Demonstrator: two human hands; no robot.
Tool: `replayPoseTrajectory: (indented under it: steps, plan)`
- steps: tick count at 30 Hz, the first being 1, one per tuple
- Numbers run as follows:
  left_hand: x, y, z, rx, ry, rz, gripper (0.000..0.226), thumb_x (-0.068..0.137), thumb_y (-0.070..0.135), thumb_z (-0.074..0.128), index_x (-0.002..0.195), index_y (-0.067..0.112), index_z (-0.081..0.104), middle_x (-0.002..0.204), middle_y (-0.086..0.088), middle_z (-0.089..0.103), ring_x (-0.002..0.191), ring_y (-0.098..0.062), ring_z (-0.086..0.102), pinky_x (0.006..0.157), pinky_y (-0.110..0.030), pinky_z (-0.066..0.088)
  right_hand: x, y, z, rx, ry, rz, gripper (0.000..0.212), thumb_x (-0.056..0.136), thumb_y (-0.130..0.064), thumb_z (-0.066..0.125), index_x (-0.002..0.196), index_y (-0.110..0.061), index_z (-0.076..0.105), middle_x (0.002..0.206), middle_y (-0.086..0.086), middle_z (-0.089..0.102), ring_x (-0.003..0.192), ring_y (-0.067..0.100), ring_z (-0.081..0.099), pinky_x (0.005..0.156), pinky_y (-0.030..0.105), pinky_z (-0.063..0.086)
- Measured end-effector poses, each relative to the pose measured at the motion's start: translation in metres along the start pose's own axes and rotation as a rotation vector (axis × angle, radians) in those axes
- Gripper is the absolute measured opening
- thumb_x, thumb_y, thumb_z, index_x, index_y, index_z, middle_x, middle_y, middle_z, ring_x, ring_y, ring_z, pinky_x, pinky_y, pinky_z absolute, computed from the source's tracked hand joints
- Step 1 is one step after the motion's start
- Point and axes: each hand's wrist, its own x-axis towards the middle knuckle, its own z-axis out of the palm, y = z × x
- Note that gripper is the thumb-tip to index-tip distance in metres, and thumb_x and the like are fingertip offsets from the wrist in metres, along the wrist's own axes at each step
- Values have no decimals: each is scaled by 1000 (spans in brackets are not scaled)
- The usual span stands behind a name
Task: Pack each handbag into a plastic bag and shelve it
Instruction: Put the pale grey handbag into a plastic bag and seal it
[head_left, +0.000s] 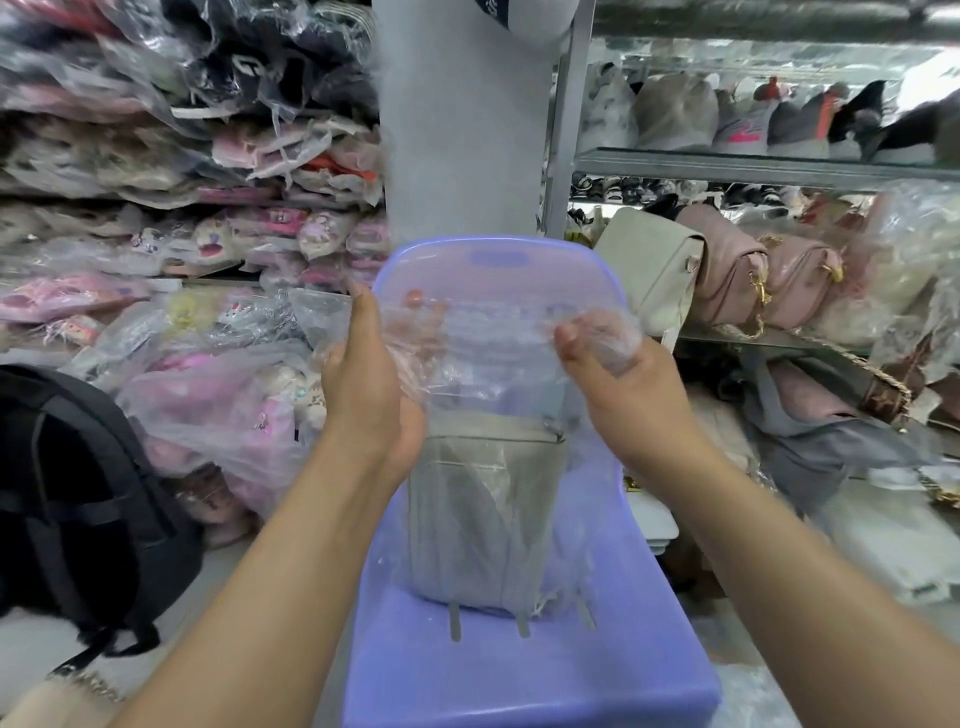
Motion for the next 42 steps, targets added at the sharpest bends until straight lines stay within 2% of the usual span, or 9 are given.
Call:
replayPoseTrajectory:
  steps: [6, 12, 16, 21, 25, 28, 33, 38, 42]
  plan:
    - [-17, -12, -9, 520, 84, 329, 33, 97, 30, 66, 108, 24, 36, 101, 5, 74, 75, 9, 67, 70, -9, 49, 3, -11, 21, 526, 75, 359, 31, 107, -37, 50, 92, -15, 66, 85, 5, 78, 80, 26, 75, 73, 32, 59]
    - [-24, -21, -14, 578, -173, 283, 50, 88, 57, 64, 126, 24, 65, 126, 11, 70, 121, -5, 62, 111, -41, 45, 4, -18, 27, 479, 121, 454, 31, 105, -52, 45, 106, -28, 66, 86, 0, 73, 42, 13, 54, 49, 24, 48]
    - [-21, -21, -5, 335, -217, 200, 30, 107, 23, 44, 118, 10, 68, 125, 0, 71, 122, -14, 63, 114, -49, 41, 8, -19, 27, 383, 65, 450, 28, 108, -45, 45, 109, -32, 70, 107, 1, 71, 56, 19, 70, 48, 26, 53]
    - [-23, -9, -8, -184, -254, -119, 24, 104, 8, 35, 101, 16, 57, 118, -7, 73, 120, -25, 66, 110, -48, 43, 13, -23, 24, 541, 5, 483, 22, 104, -22, 53, 105, -15, 74, 110, 4, 78, 106, 24, 74, 97, 44, 57]
    - [-26, -7, -8, -277, -208, -113, 24, 96, 6, 35, 83, 17, 51, 67, 0, 53, 76, -24, 67, 94, -42, 49, 9, -30, 25, 694, -51, 522, 19, 106, -17, 49, 101, -11, 66, 71, -4, 67, 80, 18, 76, 87, 39, 56]
    - [-27, -11, 2, -9, -154, -49, 21, 97, 13, 40, 79, 14, 51, 54, 1, 34, 53, -21, 48, 65, -31, 42, 7, -30, 30, 636, 27, 540, 26, 102, -15, 46, 76, -16, 46, 55, -2, 34, 46, 17, 46, 76, 37, 50]
    - [-31, -29, 20, 638, -194, 178, 24, 106, 31, 40, 88, 20, 51, 48, 12, 37, 48, -12, 38, 52, -24, 35, 7, -29, 28, 599, -106, 516, 18, 82, -24, 43, 79, -22, 26, 73, 2, 22, 63, 20, 17, 73, 38, 30]
    - [-29, -44, 17, 956, -210, 353, 11, 97, 31, 45, 105, 24, 48, 69, 12, 61, 61, -5, 59, 57, -35, 48, 3, -17, 34, 222, -295, 323, 22, 72, -35, 61, 85, -17, 59, 75, 0, 58, 61, 14, 53, 61, 31, 42]
    - [-32, -52, 20, 1121, -234, 513, 21, 81, 29, 49, 99, 37, 43, 77, 15, 47, 68, -12, 53, 61, -38, 51, -3, -15, 28, -46, -491, 137, 61, 77, -70, 66, 98, -13, 64, 91, 7, 71, 92, 18, 71, 87, 33, 55]
